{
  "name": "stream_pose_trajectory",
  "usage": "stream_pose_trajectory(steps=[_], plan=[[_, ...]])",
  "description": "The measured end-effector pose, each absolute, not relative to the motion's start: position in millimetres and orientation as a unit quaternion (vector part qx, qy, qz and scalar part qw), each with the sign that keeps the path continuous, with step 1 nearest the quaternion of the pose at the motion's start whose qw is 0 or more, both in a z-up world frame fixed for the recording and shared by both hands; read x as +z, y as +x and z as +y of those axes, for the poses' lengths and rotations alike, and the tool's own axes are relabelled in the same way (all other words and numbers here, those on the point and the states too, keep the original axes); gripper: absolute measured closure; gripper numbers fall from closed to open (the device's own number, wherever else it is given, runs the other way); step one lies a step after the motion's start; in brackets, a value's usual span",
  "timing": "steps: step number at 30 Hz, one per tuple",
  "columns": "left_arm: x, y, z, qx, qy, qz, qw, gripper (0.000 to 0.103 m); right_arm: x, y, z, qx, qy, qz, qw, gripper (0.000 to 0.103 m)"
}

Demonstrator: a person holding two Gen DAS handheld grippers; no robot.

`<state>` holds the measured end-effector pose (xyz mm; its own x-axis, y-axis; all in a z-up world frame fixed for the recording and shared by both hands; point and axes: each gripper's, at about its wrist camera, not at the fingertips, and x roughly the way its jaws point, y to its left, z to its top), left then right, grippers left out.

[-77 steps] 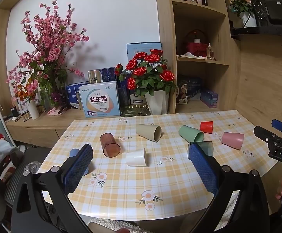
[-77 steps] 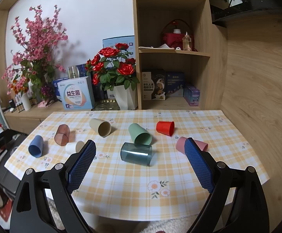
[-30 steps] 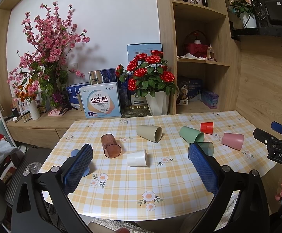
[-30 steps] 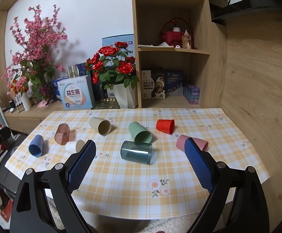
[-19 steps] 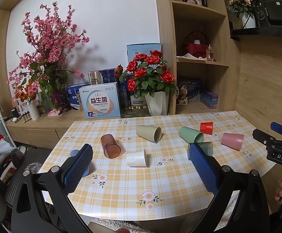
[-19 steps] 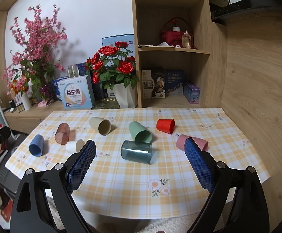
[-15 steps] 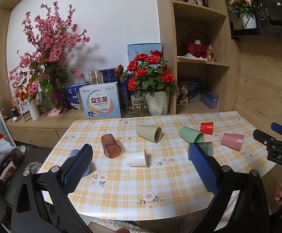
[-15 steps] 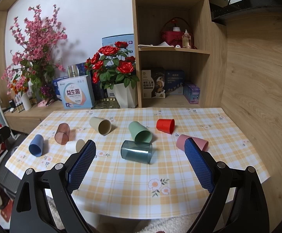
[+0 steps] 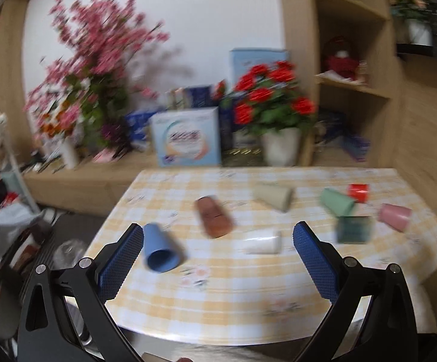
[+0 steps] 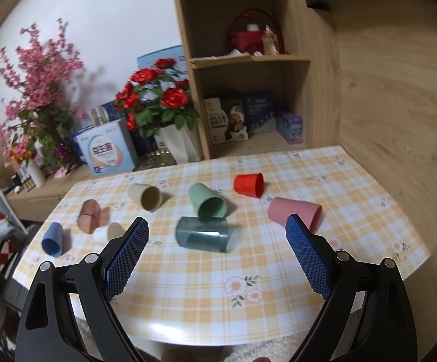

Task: Flip cup upside down
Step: 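Move the left tool toward the blue cup lying on its side, then close the left gripper around the blue cup's body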

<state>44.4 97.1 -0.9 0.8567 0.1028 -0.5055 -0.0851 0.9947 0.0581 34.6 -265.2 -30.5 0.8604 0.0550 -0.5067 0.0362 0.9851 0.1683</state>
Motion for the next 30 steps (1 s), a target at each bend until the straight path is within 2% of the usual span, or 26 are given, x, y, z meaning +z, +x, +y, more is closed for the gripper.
stream_pose_trajectory(steps=[10, 14, 17, 19, 21, 26, 29, 30], plan=[[-65.0, 110.0, 219.9, 0.127, -0.079, 0.363, 0.92, 0.006, -67.1, 69.8, -285.0, -0.003, 0.116, 0.285, 0.952, 0.014], [-94.1, 150.7, 244.3, 0.126, -0.133, 0.405, 0.896, 0.006, -77.0, 83.4, -277.7, 0.003, 0.094, 0.309, 0.946, 0.014], [-113.1, 181.8, 250.7, 0.151, -0.121, 0.43, 0.882, 0.006, -86.8, 93.1, -269.5, 0.004, 0.068, 0.336, 0.939, 0.014], [-124.6, 200.3, 253.1, 0.149, -0.116, 0.448, 0.874, 0.008, -92.6, 97.5, -264.5, 0.003, 0.048, 0.347, 0.937, 0.014], [-139.5, 218.8, 262.9, 0.15, -0.135, 0.475, 0.857, 0.016, -98.1, 102.5, -263.0, 0.002, 0.045, 0.359, 0.932, 0.014], [-173.8, 243.0, 289.8, 0.139, -0.232, 0.516, 0.813, 0.019, -105.1, 113.0, -264.8, -0.006, 0.044, 0.371, 0.927, 0.014], [-182.6, 251.7, 287.8, 0.13, -0.237, 0.527, 0.806, 0.019, -109.4, 118.7, -264.1, -0.007, 0.046, 0.38, 0.924, 0.014], [-184.1, 254.0, 286.4, 0.129, -0.234, 0.529, 0.805, 0.022, -110.7, 121.3, -264.6, -0.006, 0.046, 0.382, 0.923, 0.014]])
